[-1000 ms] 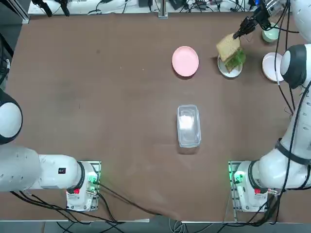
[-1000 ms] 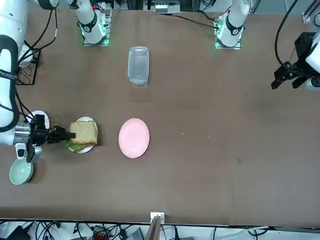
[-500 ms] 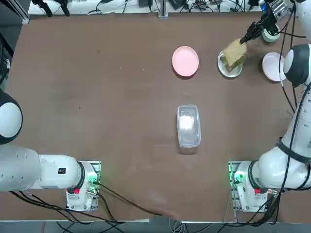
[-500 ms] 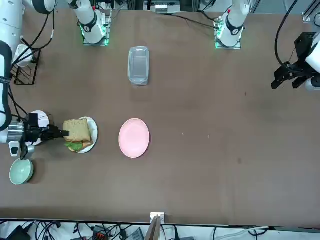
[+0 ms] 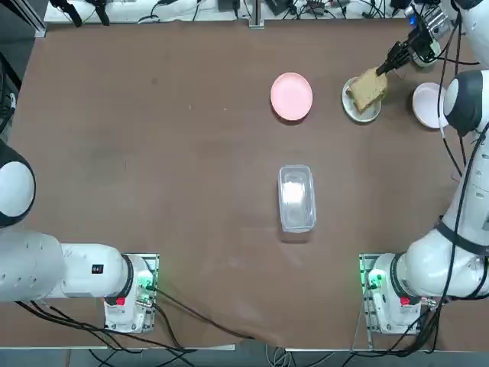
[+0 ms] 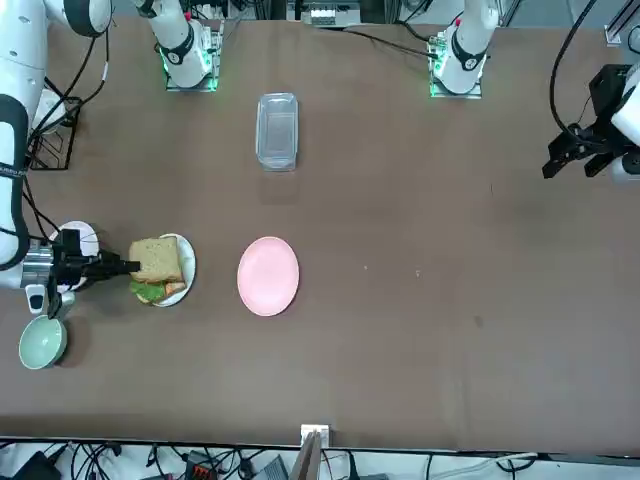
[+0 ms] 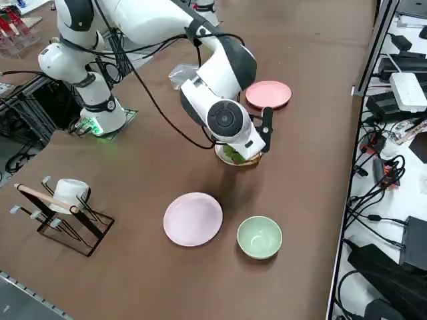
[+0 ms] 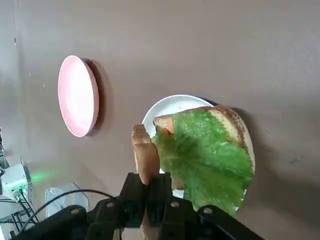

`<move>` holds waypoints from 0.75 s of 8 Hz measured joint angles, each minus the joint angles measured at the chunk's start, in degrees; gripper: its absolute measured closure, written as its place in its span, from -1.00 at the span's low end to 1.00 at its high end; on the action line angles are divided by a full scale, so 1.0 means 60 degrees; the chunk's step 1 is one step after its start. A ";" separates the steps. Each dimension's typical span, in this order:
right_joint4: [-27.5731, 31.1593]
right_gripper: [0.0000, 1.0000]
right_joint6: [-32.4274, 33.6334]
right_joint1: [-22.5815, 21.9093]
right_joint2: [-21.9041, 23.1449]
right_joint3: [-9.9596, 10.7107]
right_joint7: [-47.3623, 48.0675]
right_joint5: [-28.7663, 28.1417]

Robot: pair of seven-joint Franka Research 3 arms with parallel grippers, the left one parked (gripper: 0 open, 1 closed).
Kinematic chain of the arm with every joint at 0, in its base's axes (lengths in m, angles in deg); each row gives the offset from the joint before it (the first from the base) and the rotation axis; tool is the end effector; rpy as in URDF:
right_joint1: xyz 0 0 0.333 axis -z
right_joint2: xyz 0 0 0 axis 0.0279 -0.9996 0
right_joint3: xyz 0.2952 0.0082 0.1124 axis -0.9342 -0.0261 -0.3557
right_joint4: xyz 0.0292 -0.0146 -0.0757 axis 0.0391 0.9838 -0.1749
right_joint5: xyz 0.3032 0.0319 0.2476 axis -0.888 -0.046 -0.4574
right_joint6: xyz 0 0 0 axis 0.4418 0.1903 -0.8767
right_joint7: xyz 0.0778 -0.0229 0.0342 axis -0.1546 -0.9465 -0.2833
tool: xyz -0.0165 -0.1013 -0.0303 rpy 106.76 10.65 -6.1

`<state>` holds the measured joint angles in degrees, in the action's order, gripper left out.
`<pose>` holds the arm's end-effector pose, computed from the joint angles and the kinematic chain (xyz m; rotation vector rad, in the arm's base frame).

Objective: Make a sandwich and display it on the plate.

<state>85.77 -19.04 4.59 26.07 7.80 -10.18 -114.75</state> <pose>0.6715 -0.1378 0.2643 -2.4083 -0.2577 0.1333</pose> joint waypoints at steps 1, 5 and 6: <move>0.0000 0.87 -0.0002 0.0030 -0.0024 -0.0001 -0.0088 0.0000; -0.0059 0.80 -0.0017 0.0109 -0.0163 -0.0009 -0.0339 -0.0001; -0.0081 0.69 -0.0028 0.0125 -0.0168 -0.0009 -0.0351 -0.0001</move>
<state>85.29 -19.21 5.34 25.07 7.74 -12.28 -114.76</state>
